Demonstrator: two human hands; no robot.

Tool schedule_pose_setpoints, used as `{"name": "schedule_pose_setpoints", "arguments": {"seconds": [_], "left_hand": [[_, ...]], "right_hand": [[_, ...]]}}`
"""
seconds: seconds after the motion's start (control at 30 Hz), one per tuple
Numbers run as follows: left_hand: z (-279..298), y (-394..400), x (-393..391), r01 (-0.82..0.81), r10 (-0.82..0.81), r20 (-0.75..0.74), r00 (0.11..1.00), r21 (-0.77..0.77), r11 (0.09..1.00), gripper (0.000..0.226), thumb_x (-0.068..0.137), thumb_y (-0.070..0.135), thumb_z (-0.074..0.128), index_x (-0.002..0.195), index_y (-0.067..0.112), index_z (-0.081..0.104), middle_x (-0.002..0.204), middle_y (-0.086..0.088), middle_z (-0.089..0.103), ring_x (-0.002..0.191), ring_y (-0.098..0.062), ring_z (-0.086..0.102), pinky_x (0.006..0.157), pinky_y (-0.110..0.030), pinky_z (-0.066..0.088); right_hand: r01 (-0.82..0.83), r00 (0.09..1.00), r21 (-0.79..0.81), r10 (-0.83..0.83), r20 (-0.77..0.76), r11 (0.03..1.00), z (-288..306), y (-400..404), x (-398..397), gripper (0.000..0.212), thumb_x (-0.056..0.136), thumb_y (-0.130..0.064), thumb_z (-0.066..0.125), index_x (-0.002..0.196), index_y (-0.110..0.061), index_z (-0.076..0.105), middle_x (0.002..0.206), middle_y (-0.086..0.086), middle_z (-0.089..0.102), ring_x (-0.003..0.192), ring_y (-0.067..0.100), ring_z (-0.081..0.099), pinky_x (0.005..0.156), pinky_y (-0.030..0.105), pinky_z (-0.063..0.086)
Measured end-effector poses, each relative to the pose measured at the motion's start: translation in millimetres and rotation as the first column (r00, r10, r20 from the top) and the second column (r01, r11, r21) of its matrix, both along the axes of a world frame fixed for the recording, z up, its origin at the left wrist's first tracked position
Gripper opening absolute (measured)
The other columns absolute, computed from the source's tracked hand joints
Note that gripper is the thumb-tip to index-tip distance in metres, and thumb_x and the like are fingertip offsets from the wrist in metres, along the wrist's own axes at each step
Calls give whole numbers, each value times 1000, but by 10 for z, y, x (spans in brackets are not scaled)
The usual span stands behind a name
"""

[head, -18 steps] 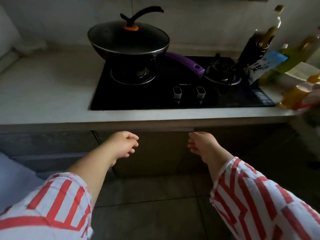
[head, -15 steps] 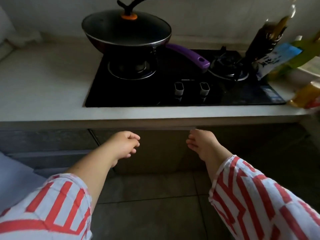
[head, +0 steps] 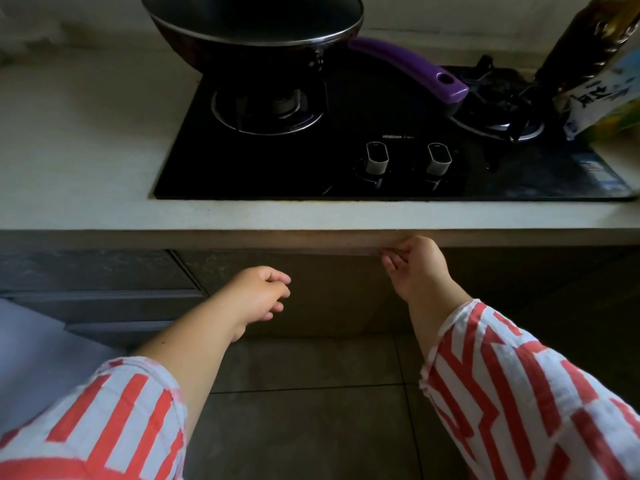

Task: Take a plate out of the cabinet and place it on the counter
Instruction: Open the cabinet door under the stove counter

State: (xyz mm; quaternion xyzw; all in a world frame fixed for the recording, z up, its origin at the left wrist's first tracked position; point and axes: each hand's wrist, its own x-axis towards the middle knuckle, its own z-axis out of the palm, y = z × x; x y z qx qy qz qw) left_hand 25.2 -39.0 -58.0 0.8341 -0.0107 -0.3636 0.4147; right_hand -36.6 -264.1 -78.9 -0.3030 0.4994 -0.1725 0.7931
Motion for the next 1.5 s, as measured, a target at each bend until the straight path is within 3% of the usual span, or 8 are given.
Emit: {"name": "schedule_pose_setpoints", "arguments": {"seconds": [0.07,0.3,0.47,0.7,0.93,1.17,1.3,1.5], "left_hand": [[6,21,-10,0,0,-5,1000,-3,1000,21,91,12,49,107,21,60,105,-3,64,91,-17,61,82,-33,52],[69,128,-151,22,-22,-5,1000,-34,999,21,91,13,50,106,23,60,105,-3,64,96,-19,63,82,-33,54],[44,313,-419,68,-69,-8,998,-50,996,23,90,14,49,108,22,62,105,-3,64,96,-19,63,81,-32,53],[-68,854,-1001,49,-56,-96,994,-67,997,45,92,19,48,137,20,44,115,-3,58,96,-19,64,81,-33,56],[-87,1257,-1275,-47,22,-278,960,-85,995,69,95,28,47,153,19,10,149,-17,39,116,-35,59,89,-42,54],[-193,1568,-1266,-83,90,-34,995,171,982,62,91,28,53,144,7,27,139,-19,47,120,-37,51,90,-39,47],[-192,1919,-1083,-37,4,83,997,398,917,59,93,11,47,146,2,24,138,-23,46,120,-38,51,80,-37,41],[-150,2367,-808,-13,-60,124,991,515,857,54,92,7,47,142,0,29,134,-26,45,119,-41,50,80,-39,41]], "right_hand": [[12,1000,-5,-12,-13,1000,-37,40,-39,34,90,0,46,124,-4,49,108,17,59,96,26,63,92,34,53],[45,988,-10,-46,-146,999,-46,338,-375,29,91,-16,60,119,-8,58,99,11,64,93,23,69,92,32,56],[-201,886,-175,103,-452,964,-135,696,-834,31,92,-31,56,113,-8,56,79,7,58,53,17,64,51,23,51],[-712,527,-365,114,-842,600,-97,1487,-1457,45,92,-47,43,125,-18,51,107,8,53,88,24,55,77,37,51],[-927,339,-226,410,-847,300,29,2312,-1817,41,92,-53,43,108,-17,57,79,-2,56,66,11,57,49,20,43],[-996,22,-75,683,-731,-47,-1,3076,-1575,45,91,-55,43,87,-15,62,86,8,68,85,26,66,82,34,51],[-993,85,-119,792,-604,15,-118,3367,-1462,45,93,-44,49,108,-5,66,109,16,72,80,19,63,75,29,54],[-990,140,-97,729,-671,100,-231,3142,-1374,29,91,-40,52,82,-15,63,93,13,69,80,24,62,68,32,48]]}}
